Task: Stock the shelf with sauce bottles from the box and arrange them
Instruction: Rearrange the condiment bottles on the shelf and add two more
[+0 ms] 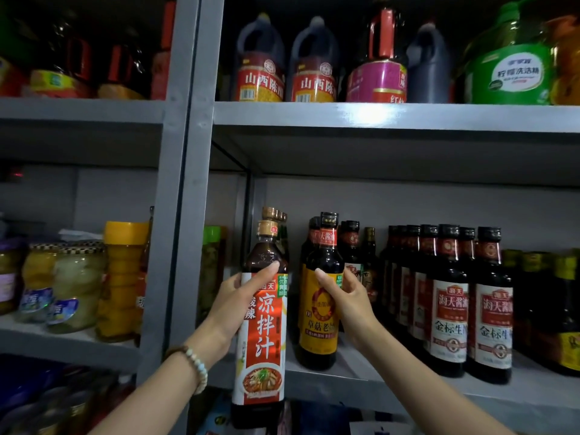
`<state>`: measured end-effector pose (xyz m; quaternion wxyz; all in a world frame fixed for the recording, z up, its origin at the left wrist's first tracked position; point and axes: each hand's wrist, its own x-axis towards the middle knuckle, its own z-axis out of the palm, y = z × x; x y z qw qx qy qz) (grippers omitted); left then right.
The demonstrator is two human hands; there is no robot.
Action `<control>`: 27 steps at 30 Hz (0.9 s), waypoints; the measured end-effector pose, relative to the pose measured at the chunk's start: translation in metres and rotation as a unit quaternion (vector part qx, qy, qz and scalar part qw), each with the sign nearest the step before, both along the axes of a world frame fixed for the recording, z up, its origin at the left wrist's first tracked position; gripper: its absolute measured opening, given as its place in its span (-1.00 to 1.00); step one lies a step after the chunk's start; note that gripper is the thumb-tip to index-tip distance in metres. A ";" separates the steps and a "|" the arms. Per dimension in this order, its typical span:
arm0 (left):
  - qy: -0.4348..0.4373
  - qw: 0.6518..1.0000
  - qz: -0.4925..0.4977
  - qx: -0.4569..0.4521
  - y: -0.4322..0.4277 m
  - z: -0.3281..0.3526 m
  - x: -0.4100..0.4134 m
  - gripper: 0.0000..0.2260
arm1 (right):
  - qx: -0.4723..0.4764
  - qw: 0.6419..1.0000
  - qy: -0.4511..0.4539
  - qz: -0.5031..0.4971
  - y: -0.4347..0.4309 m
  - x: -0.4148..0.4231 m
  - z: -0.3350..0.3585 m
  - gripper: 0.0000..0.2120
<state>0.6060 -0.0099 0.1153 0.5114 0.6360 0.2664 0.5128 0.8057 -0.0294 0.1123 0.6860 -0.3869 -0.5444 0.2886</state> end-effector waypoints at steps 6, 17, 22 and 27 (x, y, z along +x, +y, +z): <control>0.001 1.000 -0.004 -0.003 0.009 -0.003 0.002 -0.27 | 0.007 1.000 -0.008 -0.003 0.008 0.000 -0.005 -0.72; -0.004 1.000 -0.001 -0.020 0.012 -0.012 0.015 -0.29 | -0.057 0.984 -0.155 -0.072 0.017 0.002 -0.043 -0.11; -0.007 1.000 0.004 -0.020 0.014 -0.012 0.019 -0.30 | -0.061 0.990 -0.126 -0.018 0.019 0.004 -0.043 -0.34; -0.013 1.000 0.004 -0.005 0.015 -0.008 0.022 -0.28 | -0.054 0.991 -0.122 -0.012 0.015 -0.001 -0.040 -0.42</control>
